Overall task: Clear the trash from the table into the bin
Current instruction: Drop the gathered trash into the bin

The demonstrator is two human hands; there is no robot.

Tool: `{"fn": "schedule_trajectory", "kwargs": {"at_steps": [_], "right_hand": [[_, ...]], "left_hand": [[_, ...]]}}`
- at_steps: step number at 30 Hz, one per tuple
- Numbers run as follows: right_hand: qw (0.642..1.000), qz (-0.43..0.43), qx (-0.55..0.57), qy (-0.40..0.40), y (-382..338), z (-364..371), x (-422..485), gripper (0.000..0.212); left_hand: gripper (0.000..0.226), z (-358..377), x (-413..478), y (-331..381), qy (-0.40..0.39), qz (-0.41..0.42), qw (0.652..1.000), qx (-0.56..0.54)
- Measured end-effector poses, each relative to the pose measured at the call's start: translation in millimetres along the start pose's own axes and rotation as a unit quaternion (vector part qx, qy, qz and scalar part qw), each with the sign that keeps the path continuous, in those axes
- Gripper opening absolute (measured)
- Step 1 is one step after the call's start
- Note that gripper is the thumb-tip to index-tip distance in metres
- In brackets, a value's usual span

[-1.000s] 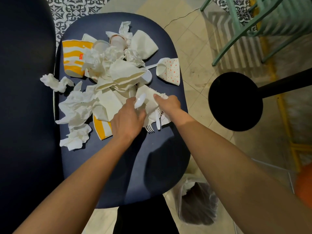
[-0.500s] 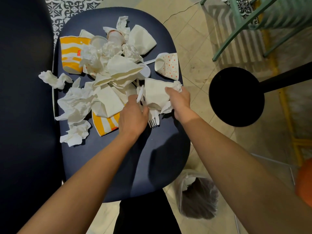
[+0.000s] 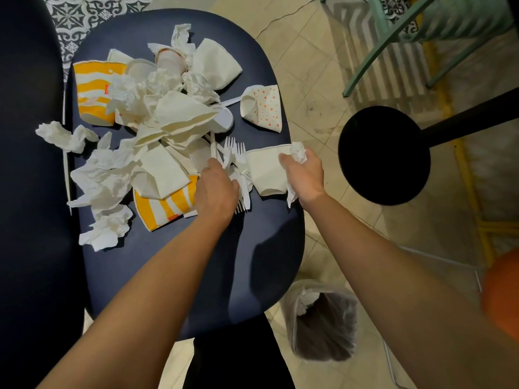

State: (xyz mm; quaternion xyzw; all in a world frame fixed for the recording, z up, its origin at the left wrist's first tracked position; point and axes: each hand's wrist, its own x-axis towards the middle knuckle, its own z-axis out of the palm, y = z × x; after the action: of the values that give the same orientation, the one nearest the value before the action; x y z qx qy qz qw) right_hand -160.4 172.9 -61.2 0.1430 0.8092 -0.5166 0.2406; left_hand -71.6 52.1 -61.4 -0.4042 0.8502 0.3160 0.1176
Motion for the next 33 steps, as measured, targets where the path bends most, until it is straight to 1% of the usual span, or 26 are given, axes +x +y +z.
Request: {"fn": "schedule_trajectory", "kwargs": {"at_steps": [7,10,14,16,18,20,23,25,28,30,33], "right_hand": [[1.0,0.009,-0.006,-0.011,2.9,0.8,-5.6,0.018],[1.0,0.009,-0.004,-0.01,2.2,-0.7,-8.8,0.018],[1.0,0.011,-0.004,-0.009,-0.3,-2.5,-16.6,0.019],[1.0,0.009,-0.004,-0.007,-1.8,-4.4,-24.2,0.021],[1.0,0.004,-0.009,-0.003,-2.2,-6.6,-32.3,0.022],[1.0,0.0,-0.014,0.002,-1.0,-10.1,-42.9,0.019],[1.0,-0.003,-0.026,0.007,2.5,-15.6,-58.0,0.012],[0.999,-0.005,-0.034,0.014,7.3,-20.3,-68.2,0.013],[0.999,-0.01,-0.044,0.025,17.1,-28.9,-83.9,0.016],[0.998,-0.008,-0.047,0.033,24.7,-35.7,-93.0,0.025],[0.997,-0.003,-0.045,0.055,37.1,-49.9,-107.0,0.031]], "left_hand": [[0.036,5.0,-2.1,0.1,-0.009,-0.029,0.999,-0.024],[0.033,3.0,-4.5,-0.9,-0.006,-0.028,1.0,-0.008],[0.024,-1.2,-11.0,-2.5,-0.015,0.006,0.999,0.043],[0.023,-5.1,-16.3,-3.9,-0.016,0.025,0.998,0.061],[0.025,-8.6,-22.4,-5.8,-0.017,0.046,0.996,0.079],[0.027,-11.0,-30.6,-8.1,-0.019,0.073,0.992,0.1],[0.028,-13.5,-44.2,-9.7,-0.021,0.086,0.99,0.109],[0.03,-13.8,-54.3,-9.8,-0.028,0.093,0.989,0.113],[0.033,-10.8,-68.5,-11.1,-0.042,0.099,0.99,0.086],[0.037,-7.7,-77.7,-11.4,-0.047,0.105,0.991,0.062],[0.051,-3.3,-95.2,-8.6,-0.059,0.116,0.99,0.057]]}}
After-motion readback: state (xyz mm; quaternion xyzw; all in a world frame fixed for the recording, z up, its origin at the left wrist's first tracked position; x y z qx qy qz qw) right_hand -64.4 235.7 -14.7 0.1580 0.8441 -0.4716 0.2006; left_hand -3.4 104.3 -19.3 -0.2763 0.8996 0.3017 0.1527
